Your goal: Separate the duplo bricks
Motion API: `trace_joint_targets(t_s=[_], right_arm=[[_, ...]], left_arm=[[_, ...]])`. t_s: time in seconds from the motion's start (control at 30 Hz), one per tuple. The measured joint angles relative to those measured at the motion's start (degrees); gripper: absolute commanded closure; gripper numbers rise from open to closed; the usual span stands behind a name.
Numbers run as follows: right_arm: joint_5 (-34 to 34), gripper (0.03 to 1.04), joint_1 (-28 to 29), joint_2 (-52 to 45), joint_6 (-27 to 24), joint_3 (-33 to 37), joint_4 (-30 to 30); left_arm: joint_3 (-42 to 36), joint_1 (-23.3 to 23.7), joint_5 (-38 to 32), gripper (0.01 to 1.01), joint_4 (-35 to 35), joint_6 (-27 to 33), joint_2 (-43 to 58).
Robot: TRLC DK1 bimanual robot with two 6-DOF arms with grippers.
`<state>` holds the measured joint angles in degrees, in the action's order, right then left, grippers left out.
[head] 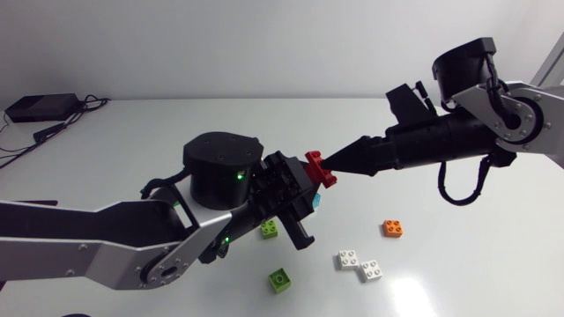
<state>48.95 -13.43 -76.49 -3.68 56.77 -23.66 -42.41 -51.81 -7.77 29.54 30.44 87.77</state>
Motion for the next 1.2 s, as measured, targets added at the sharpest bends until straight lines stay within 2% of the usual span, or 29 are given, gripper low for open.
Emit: trace_joint_targets(t_s=[0.1, 0.77, 0.8, 0.9, 1.1, 1.2], right_arm=[[0.17, 0.42, 0.15, 0.0, -0.15, 0.0, 0.0], [0.13, 0.42, -1.38, -1.05, -0.17, -0.96, 0.11], [0.13, 0.45, -1.4, -1.05, -0.17, -0.98, 0.13], [0.13, 0.6, -1.7, -1.09, -0.15, -1.07, 0.24], [-0.74, 0.8, -1.97, -1.25, -0.2, -1.07, 0.28], [-0.85, 0.81, -1.97, -1.31, -0.39, -1.07, 0.31]], left_arm=[[0.0, 0.0, 0.02, 0.666, 0.0, 0.0, -0.02], [0.0, 0.0, -0.02, 0.667, -0.17, 0.0, -0.44], [0.0, 0.0, -0.02, 0.667, -0.17, 0.0, -0.44], [0.0, 0.0, -0.02, 0.667, -0.17, 0.0, -0.44], [0.0, 0.0, -0.02, 0.667, -0.2, 0.0, -0.44], [0.0, 0.0, -0.04, 0.669, -0.37, 0.0, -0.44]])
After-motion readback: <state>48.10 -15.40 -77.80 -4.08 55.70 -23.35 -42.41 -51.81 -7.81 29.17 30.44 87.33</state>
